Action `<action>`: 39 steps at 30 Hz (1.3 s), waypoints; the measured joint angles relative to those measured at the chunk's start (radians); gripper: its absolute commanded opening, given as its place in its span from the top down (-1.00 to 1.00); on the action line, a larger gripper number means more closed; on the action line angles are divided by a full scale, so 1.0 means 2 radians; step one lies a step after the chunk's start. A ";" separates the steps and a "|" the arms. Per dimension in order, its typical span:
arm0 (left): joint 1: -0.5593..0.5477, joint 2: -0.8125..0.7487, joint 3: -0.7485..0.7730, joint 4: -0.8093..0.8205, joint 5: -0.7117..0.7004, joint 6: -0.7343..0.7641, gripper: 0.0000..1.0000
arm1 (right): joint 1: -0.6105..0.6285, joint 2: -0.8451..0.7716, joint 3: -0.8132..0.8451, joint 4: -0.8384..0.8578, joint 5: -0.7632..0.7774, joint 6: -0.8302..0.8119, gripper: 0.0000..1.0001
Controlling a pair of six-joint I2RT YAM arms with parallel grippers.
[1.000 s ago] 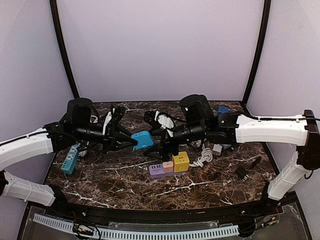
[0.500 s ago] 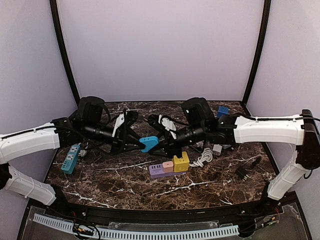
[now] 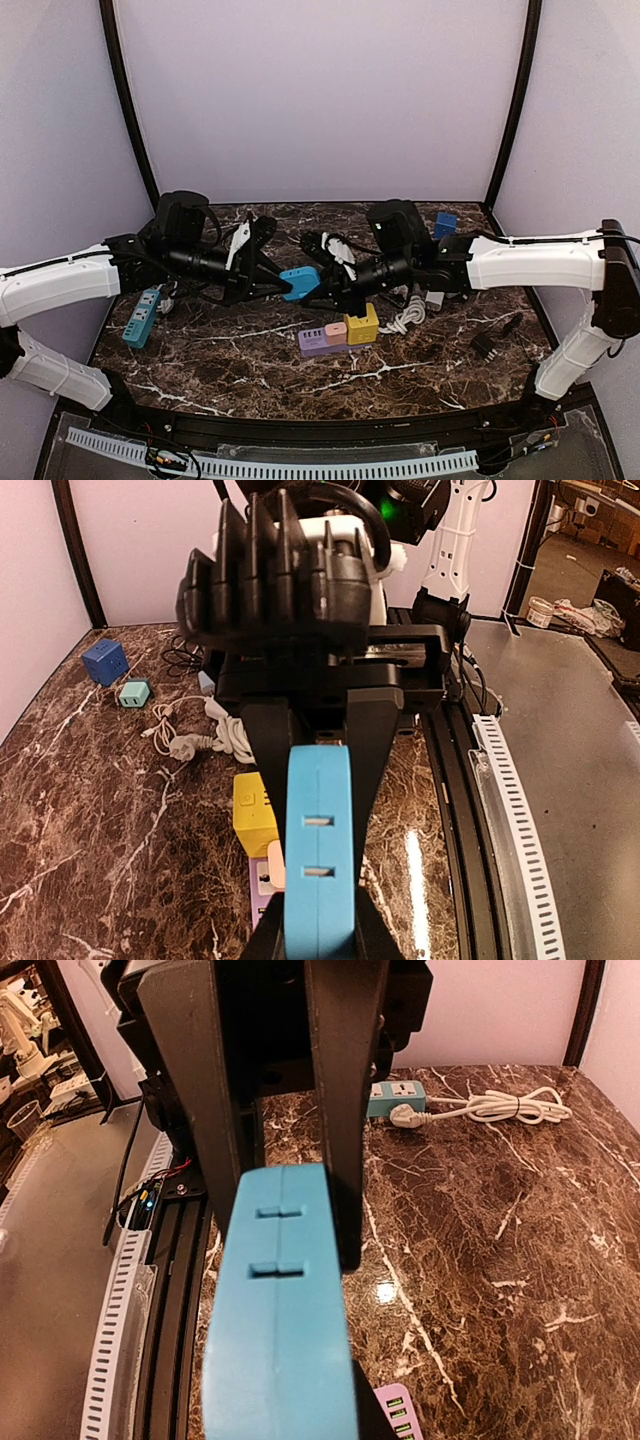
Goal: Insert the plug
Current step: Pick up the plug from the center of the board, then move the socket to the center of the board.
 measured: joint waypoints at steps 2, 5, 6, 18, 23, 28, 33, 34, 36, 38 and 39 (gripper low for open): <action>-0.001 0.000 0.000 0.000 -0.001 -0.001 0.99 | -0.001 0.000 -0.004 0.005 -0.002 0.001 0.22; -0.002 0.000 0.000 0.002 -0.005 0.003 0.99 | -0.002 -0.005 -0.014 0.013 -0.002 0.012 -0.45; -0.002 0.000 0.000 0.003 -0.007 0.004 0.99 | -0.004 -0.010 -0.020 0.013 0.001 0.014 -0.61; -0.002 -0.015 -0.024 0.011 -0.028 0.009 0.99 | -0.131 -0.139 -0.132 -0.044 -0.012 -0.102 -0.97; -0.002 -0.026 -0.030 0.010 -0.034 0.011 0.99 | -0.176 -0.088 -0.131 -0.086 -0.049 -0.182 -0.97; -0.002 -0.041 -0.043 0.012 -0.037 0.015 0.99 | -0.176 -0.038 -0.126 -0.116 -0.057 -0.232 -0.96; -0.002 -0.045 -0.054 0.016 -0.037 0.015 0.99 | -0.175 0.007 -0.113 -0.115 -0.054 -0.247 -0.86; -0.002 -0.046 -0.056 0.017 -0.037 0.016 0.99 | -0.175 0.020 -0.106 -0.115 -0.054 -0.248 -0.85; -0.002 -0.047 -0.057 0.018 -0.037 0.017 0.99 | -0.173 0.040 -0.097 -0.113 -0.054 -0.249 -0.81; -0.002 -0.051 -0.059 0.018 -0.038 0.019 0.99 | -0.169 0.052 -0.095 -0.107 -0.054 -0.248 -0.78; -0.002 -0.053 -0.060 0.018 -0.038 0.020 0.99 | -0.167 0.057 -0.095 -0.104 -0.054 -0.248 -0.74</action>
